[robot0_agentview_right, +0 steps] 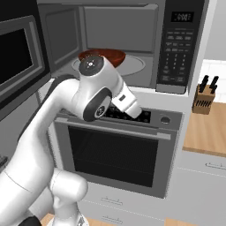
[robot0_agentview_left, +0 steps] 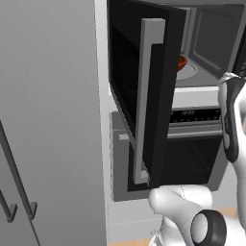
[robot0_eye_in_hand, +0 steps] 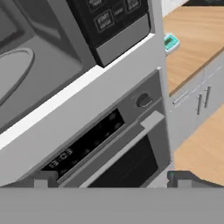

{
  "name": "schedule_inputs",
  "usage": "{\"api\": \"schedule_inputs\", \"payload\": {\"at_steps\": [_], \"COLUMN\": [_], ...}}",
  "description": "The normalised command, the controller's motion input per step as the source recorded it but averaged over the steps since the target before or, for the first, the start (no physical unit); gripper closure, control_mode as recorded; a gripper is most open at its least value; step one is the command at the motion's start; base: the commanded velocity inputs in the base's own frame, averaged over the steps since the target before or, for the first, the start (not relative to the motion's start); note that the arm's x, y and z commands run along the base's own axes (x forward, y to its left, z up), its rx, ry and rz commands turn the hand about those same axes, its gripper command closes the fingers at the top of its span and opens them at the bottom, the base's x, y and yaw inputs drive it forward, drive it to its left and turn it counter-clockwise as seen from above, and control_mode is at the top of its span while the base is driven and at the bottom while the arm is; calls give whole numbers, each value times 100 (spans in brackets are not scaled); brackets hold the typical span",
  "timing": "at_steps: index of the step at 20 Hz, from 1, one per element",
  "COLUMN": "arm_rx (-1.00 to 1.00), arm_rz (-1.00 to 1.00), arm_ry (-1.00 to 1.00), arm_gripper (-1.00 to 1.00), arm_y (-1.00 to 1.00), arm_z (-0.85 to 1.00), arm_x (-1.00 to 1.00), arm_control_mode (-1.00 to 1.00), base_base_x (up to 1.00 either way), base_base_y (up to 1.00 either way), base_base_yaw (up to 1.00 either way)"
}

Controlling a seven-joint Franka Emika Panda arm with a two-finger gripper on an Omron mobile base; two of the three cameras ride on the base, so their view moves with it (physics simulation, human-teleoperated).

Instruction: Pick the garlic from the sink and place it in the bowl. Then pick the bowl and place it in the microwave. Then close the microwave door and press the start button.

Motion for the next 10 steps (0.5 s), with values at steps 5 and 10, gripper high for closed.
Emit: {"api": "schedule_inputs", "payload": {"at_steps": [5, 10], "arm_rx": [-26, -32], "arm_rz": [-19, -25], "arm_ry": [6, -5], "arm_gripper": [-100, -100], "arm_y": [-66, -17], "arm_z": [-93, -49], "arm_x": [-33, -34], "arm_control_mode": [-100, -100], "base_base_x": [0, 0], "base_base_y": [0, 0], "base_base_yaw": [0, 0]}}
